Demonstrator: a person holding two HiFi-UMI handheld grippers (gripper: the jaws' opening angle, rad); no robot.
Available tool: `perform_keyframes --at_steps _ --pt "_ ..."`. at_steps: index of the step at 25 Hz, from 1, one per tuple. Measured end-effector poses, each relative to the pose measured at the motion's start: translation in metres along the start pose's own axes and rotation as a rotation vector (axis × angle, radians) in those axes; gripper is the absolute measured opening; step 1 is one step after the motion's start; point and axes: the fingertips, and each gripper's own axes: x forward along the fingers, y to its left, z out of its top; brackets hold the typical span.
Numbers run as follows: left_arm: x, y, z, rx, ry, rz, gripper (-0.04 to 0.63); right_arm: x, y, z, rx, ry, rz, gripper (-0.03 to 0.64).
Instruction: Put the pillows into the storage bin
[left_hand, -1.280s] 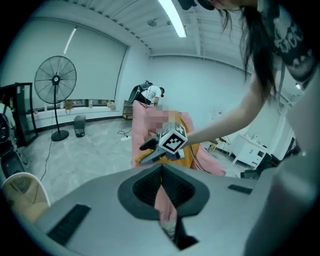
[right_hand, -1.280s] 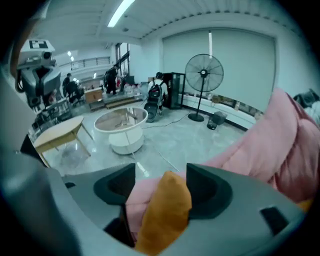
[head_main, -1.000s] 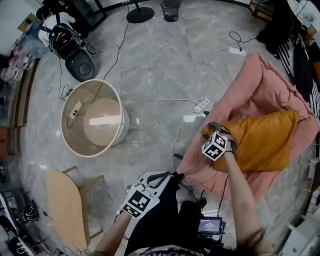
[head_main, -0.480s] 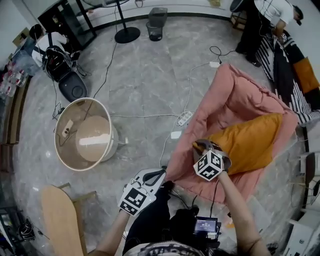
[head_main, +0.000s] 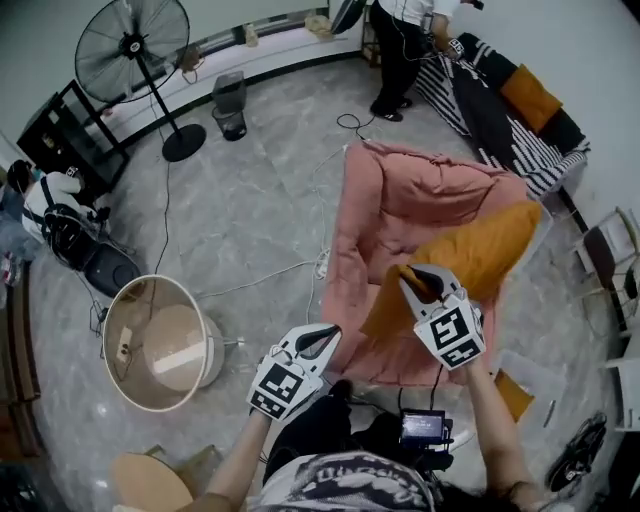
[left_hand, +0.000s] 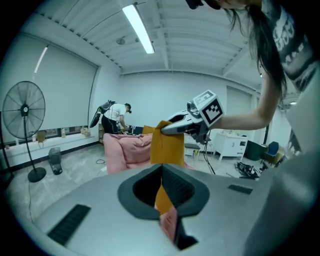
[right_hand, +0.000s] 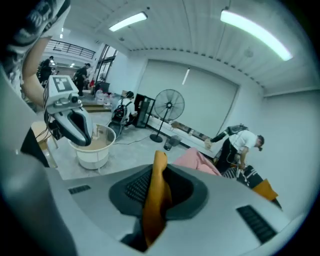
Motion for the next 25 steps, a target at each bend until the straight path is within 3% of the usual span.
perform_keyframes --at_steps 5,12,18,25 --pt "0.026 -0.019 0.026 0.058 -0.010 -0.134 0.012 -0.096 -0.058 0.006 0.141 -0.080 -0.228 0.051" --pt "0.075 -0.073 0.067 0.154 -0.053 -0.328 0.012 -0.236 -0.126 -0.041 0.339 -0.137 -0.551 0.049" --pt "0.104 -0.140 0.075 0.206 -0.069 -0.518 0.012 -0.347 -0.147 -0.100 0.569 -0.263 -0.799 0.043" --pt "0.128 -0.202 0.090 0.230 -0.087 -0.626 0.012 -0.470 -0.170 -0.144 0.758 -0.480 -1.037 0.031"
